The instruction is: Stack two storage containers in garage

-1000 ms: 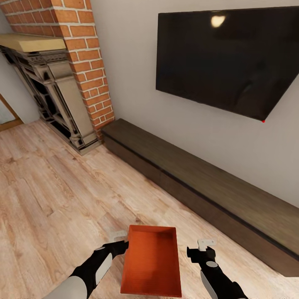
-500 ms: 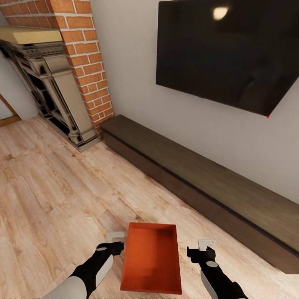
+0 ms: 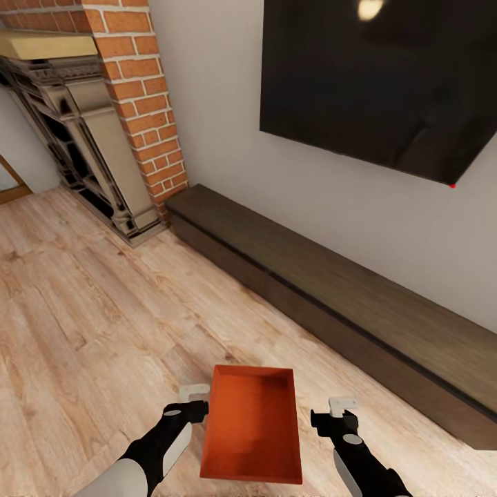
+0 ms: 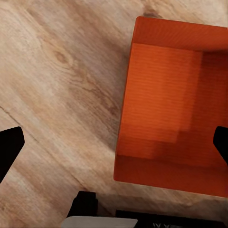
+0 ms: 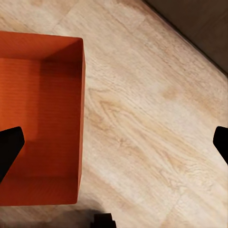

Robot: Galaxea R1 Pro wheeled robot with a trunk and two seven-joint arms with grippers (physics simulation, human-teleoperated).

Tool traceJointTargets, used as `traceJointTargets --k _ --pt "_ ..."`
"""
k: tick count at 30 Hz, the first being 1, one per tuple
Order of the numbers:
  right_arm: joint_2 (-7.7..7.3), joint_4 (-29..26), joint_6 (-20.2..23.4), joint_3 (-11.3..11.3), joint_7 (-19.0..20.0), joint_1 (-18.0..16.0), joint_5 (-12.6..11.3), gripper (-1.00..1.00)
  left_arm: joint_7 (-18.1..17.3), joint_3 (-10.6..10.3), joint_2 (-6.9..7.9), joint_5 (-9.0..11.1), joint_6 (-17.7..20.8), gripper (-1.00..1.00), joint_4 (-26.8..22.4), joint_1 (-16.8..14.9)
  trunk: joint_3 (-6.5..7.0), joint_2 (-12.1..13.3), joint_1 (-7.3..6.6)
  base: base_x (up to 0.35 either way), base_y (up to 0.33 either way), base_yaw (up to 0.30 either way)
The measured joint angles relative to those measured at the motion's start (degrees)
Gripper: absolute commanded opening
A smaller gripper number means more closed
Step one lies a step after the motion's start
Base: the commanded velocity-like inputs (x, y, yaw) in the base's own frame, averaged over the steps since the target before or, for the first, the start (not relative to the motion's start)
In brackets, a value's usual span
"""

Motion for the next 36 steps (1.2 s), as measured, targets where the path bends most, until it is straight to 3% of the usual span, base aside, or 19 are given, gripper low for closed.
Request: traceJointTargets --k 26,36 --pt "0.00 0.03 -0.18 0.01 -0.46 0.00 0.06 1.00 0.01 0.04 0.00 -0.01 0.23 1.00 0.00 0.00 -7.09 -10.44 5.71 0.000 0.000 0.000" --pt "0.00 0.05 0.25 0.12 -0.28 0.00 0.01 1.00 -0.01 0.02 0.00 0.01 0.26 1.00 0.00 0.00 -8.99 -14.46 7.91 0.000 0.000 0.000"
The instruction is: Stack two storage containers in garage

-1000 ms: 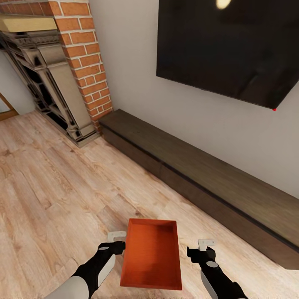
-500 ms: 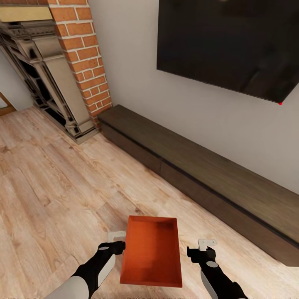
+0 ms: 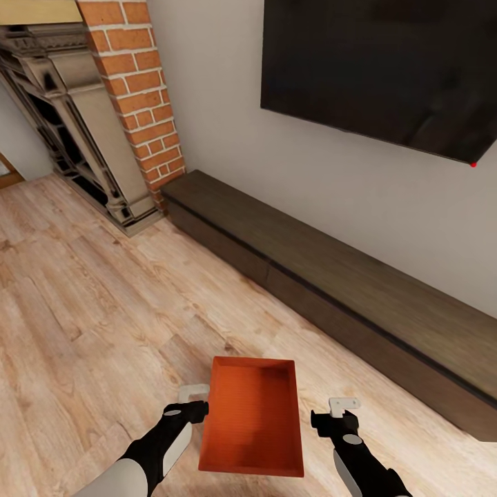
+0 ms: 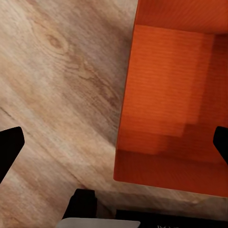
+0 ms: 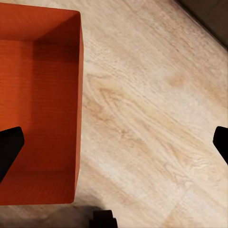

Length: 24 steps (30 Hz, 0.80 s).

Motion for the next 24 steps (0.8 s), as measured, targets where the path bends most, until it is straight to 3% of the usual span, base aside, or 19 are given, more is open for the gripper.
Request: traceJointTargets --k 24 --pt "0.00 -0.01 -0.24 -0.04 0.18 0.00 0.00 1.00 -0.03 -0.04 -0.23 -0.02 0.11 1.00 0.19 0.02 -4.31 -9.63 5.27 0.000 0.000 0.000"
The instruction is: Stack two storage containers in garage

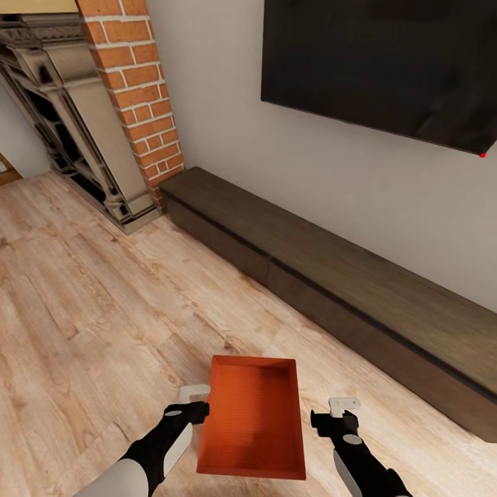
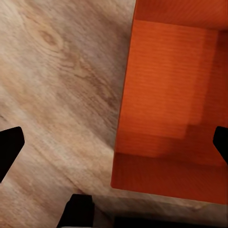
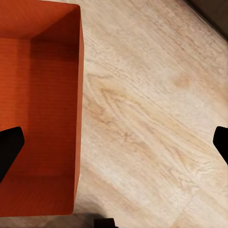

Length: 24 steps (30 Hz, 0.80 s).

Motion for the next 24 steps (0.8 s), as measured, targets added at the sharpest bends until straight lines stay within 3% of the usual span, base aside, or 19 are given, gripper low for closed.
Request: traceJointTargets --k 3,6,9,16,24 --pt "0.00 0.06 -0.03 0.00 0.01 0.00 0.00 1.00 0.03 -0.37 -0.87 -0.04 0.02 1.00 0.35 -0.01 -0.54 -1.20 0.66 0.000 0.000 0.000" --pt "-0.06 0.22 -0.06 -0.06 0.07 0.00 -0.09 1.00 0.01 -3.66 -1.54 -0.14 0.06 1.00 0.55 0.00 -1.08 -2.41 1.32 0.000 0.000 0.000" --pt "-0.08 1.09 -0.05 -0.08 0.10 0.00 -0.41 1.00 0.01 -4.96 -1.60 -0.17 0.11 1.00 0.64 -0.01 -1.62 -3.61 1.98 0.000 0.000 0.000" --pt "-0.14 1.93 0.00 -0.02 0.32 0.00 -2.92 1.00 0.19 -5.49 -1.64 -0.21 0.21 1.00 0.72 -0.01 -2.87 -6.42 3.52 0.000 0.000 0.000" --pt "-0.09 1.96 -0.05 -0.01 0.32 -0.01 -3.25 1.00 0.22 -5.51 -1.63 -0.25 0.21 1.00 0.76 0.00 -4.31 -9.63 5.27 0.000 0.000 0.000"
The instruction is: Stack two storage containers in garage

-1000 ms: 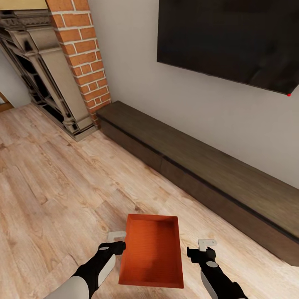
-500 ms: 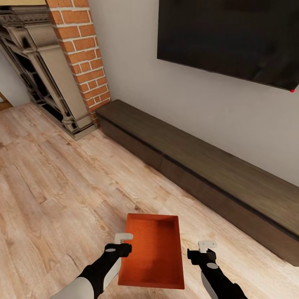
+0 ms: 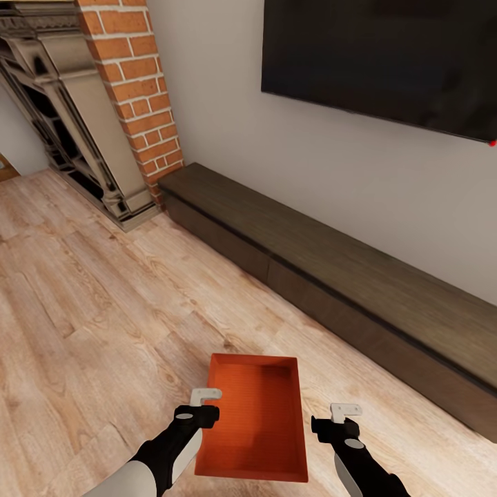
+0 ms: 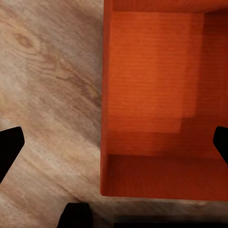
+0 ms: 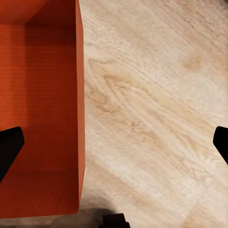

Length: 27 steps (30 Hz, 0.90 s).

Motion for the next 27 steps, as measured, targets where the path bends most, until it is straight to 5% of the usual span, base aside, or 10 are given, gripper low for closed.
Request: traceJointTargets --k 27 --pt "0.00 -0.01 -0.26 0.00 -0.17 0.00 0.07 1.00 0.00 -0.01 -0.04 -0.01 0.00 1.00 0.01 0.00 -4.91 -10.83 5.93 0.000 0.000 0.000"
